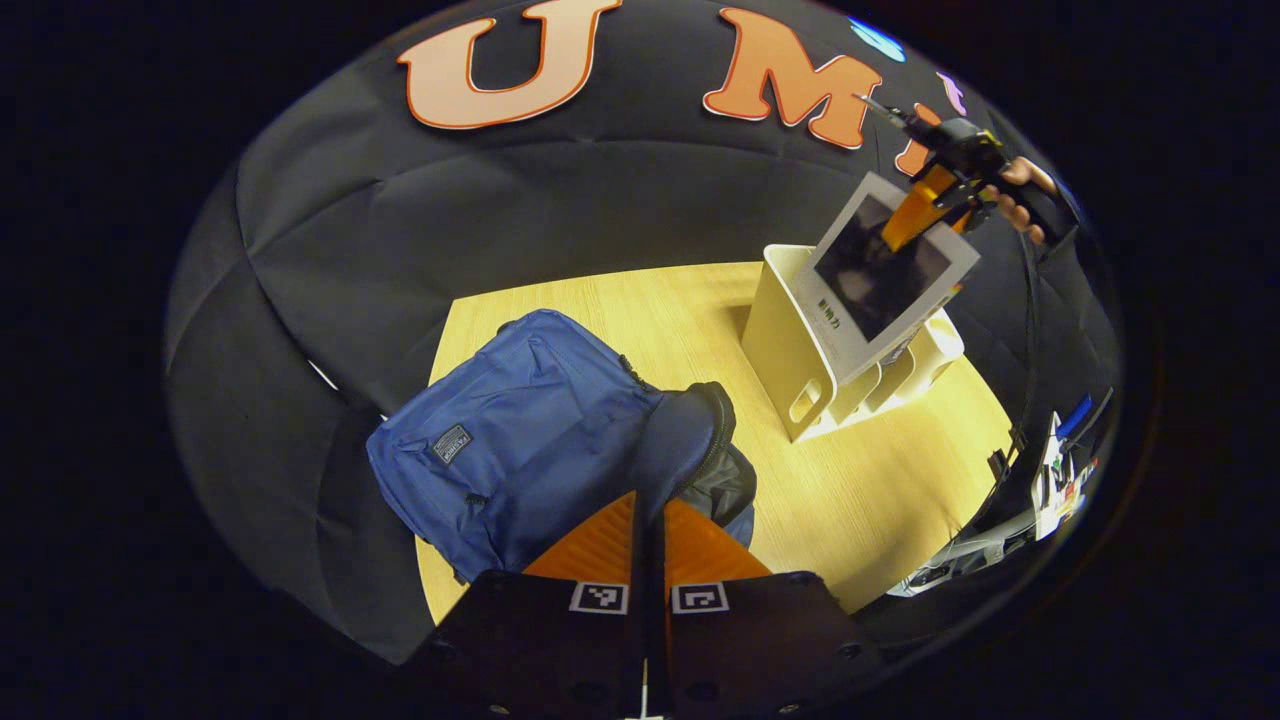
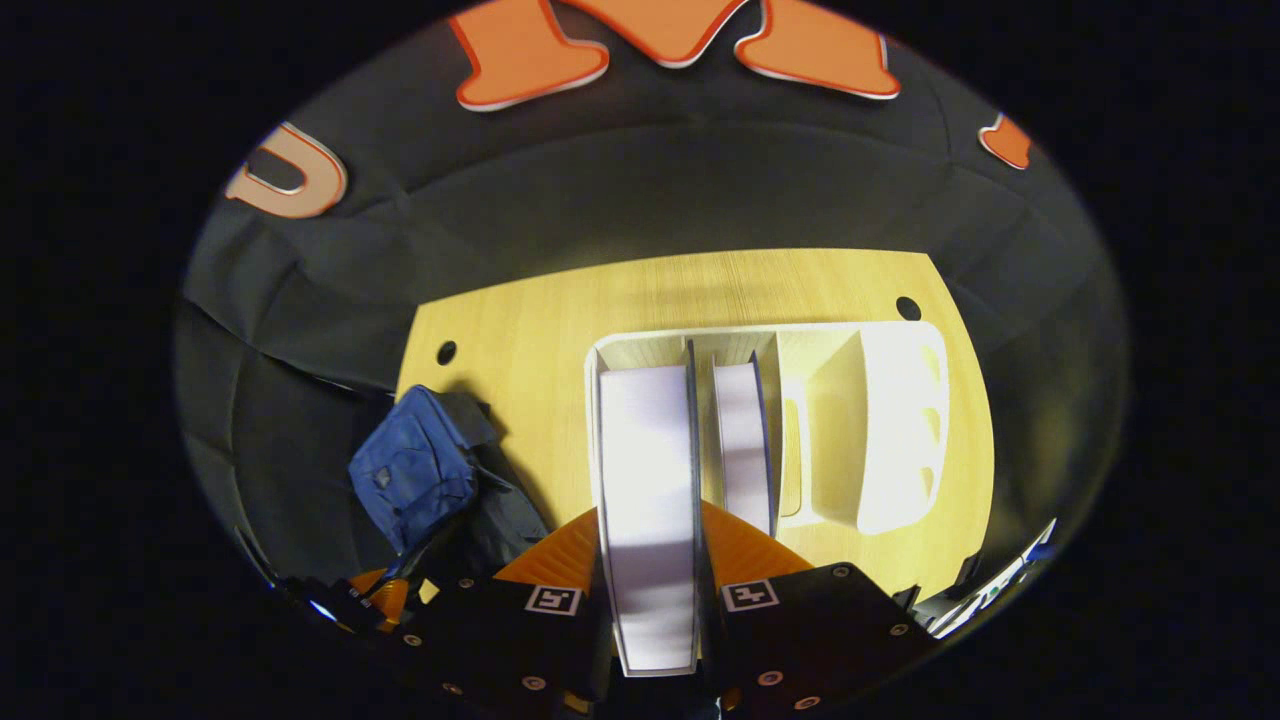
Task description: Open the schoolbag, grab two books from the bookshelf and put them into the schoolbag.
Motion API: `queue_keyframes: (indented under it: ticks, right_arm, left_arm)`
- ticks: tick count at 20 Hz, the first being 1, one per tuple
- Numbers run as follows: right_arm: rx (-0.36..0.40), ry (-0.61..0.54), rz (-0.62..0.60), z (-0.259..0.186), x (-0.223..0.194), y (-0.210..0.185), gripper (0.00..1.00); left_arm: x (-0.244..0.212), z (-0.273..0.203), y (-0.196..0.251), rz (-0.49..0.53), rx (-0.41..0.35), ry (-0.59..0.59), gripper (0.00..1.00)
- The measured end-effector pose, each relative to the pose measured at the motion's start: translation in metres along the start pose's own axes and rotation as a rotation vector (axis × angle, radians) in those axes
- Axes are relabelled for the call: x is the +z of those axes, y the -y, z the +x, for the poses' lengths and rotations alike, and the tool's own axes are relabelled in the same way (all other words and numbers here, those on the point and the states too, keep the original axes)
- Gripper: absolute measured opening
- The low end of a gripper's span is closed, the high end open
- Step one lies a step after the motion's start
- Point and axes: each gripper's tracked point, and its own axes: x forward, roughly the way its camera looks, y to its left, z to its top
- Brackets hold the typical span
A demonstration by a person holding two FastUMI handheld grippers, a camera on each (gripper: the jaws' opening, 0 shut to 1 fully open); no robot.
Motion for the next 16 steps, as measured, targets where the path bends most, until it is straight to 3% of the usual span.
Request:
queue_keyframes:
  ticks: [7,12,16]
  right_arm:
    - [0.261,0.184,0.119,-0.066,-0.027,-0.028,0.36]
    - [0.324,0.262,0.177,-0.051,-0.04,-0.033,0.35]
    - [0.43,0.248,0.263,-0.037,-0.068,-0.049,0.35]
  left_arm:
    - [0.007,0.009,-0.006,0.042,0.01,-0.052,0.02]
    - [0.015,0.012,-0.006,0.074,0.043,-0.064,0.02]
    - [0.018,0.009,-0.003,0.071,0.053,-0.067,0.02]
